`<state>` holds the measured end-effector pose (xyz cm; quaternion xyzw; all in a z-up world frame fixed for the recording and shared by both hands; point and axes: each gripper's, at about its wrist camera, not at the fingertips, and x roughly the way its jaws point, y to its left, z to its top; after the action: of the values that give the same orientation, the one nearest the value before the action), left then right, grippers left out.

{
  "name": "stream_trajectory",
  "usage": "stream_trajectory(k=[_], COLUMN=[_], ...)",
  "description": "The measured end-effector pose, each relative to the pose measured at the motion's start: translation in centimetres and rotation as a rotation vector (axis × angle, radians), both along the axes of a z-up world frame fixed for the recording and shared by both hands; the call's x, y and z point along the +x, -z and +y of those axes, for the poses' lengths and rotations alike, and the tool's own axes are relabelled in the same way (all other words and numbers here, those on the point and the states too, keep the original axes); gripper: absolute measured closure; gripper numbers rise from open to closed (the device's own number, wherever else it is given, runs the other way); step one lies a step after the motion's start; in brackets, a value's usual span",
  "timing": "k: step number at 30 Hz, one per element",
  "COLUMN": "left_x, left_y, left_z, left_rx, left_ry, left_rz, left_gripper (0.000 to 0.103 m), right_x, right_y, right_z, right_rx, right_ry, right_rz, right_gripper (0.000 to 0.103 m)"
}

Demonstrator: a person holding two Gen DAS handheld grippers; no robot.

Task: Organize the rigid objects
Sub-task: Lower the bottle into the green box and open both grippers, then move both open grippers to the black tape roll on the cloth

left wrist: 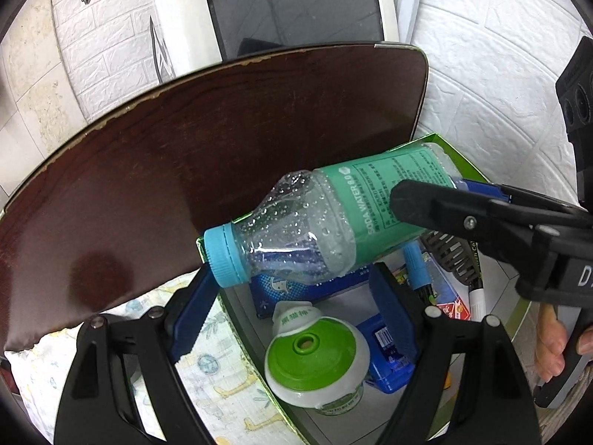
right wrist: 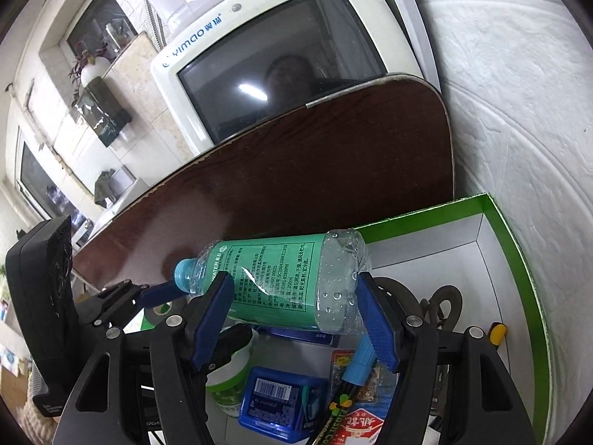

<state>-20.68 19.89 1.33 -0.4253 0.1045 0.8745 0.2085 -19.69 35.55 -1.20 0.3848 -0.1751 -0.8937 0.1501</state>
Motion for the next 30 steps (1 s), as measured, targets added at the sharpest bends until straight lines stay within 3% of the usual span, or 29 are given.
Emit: stream_trajectory(k=[10,20,30], left_x=[0.9,1.7,4.6], left_y=[-0.2,-1.9,-4.1], left_z=[0.6,-0.7,-6.6], left_rx=[-0.022,-0.008,-0.016], left_ry=[0.043,0.019,-0.058], left_rz=[0.033,0.072,0.134], left_gripper=[0.021,0.021,0.02], right_x=[0.0,1.1,2.6], right_y=[1.0,-0.4,-2.7], right_z=[1.4,0.7,-3.3], right_rx=[-0.04,-0.028,-0.007], right_ry=[0.081,0.078,0.013], right_rz=[-0.033,-0.004,0.034], right_gripper=[0.035,0.035,0.035])
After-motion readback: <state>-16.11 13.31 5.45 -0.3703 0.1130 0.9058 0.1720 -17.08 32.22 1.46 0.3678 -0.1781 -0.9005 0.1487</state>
